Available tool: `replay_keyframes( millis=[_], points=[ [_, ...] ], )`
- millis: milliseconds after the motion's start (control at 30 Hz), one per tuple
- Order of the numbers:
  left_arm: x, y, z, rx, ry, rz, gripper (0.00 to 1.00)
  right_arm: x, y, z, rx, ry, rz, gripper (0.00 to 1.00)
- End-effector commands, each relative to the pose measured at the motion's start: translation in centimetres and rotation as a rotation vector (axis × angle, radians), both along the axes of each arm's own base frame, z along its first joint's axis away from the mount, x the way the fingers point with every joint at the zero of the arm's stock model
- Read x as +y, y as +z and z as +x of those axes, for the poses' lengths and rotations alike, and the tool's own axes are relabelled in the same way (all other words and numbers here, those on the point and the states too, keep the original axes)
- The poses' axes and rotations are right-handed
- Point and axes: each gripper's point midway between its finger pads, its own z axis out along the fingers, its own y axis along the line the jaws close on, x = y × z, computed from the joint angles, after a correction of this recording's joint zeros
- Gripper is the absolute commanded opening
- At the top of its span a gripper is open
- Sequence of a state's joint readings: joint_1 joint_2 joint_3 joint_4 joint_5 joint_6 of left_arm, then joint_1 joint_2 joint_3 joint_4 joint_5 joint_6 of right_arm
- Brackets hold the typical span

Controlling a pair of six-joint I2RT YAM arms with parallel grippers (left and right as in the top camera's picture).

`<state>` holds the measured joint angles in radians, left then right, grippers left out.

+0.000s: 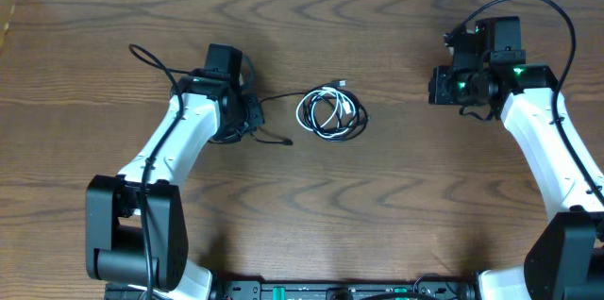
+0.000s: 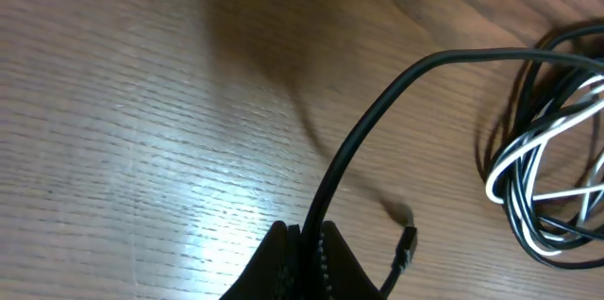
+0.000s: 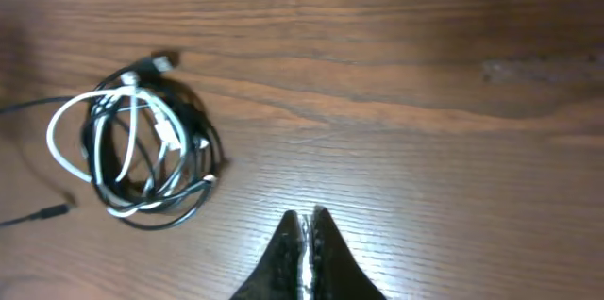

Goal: Untangle cables

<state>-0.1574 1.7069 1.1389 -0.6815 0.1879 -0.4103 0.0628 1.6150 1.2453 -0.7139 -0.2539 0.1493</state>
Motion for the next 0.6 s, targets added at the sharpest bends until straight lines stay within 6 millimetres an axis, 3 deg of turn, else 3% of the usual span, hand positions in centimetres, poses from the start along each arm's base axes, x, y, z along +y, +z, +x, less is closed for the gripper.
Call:
replay_keyframes(
  millis=[0,33,67,133,300,567],
  points=[
    [0.2,0.2,-0.5,-0.006,-0.016,0.015,0.07,-0.3,0.1,0.2,-0.004,-0.020,-0.003,0.38],
    [-0.1,0.3,-0.5,-0.005,-0.023,0.011,0.08,0.0,0.2,0.2,-0.006,-0.012,0.013,0.50],
    [-0.6,0.3,-0.5,-0.006,-0.032,-0.006,0.08,0.4,0.4,0.3,-0.011,-0.001,0.033,0.55],
    [-1.9,0.5,-0.6,-0.008,-0.056,-0.059,0.07,1.1,0.6,0.3,-0.016,0.019,0.069,0.56],
    [-4.9,1.1,-0.6,-0.022,-0.099,-0.149,0.07,2.6,0.9,0.1,-0.024,0.072,0.092,0.44],
    [-9.9,1.9,-0.9,-0.070,-0.203,-0.223,0.08,6.9,0.8,-1.0,-0.068,0.284,0.040,0.36]
  ],
)
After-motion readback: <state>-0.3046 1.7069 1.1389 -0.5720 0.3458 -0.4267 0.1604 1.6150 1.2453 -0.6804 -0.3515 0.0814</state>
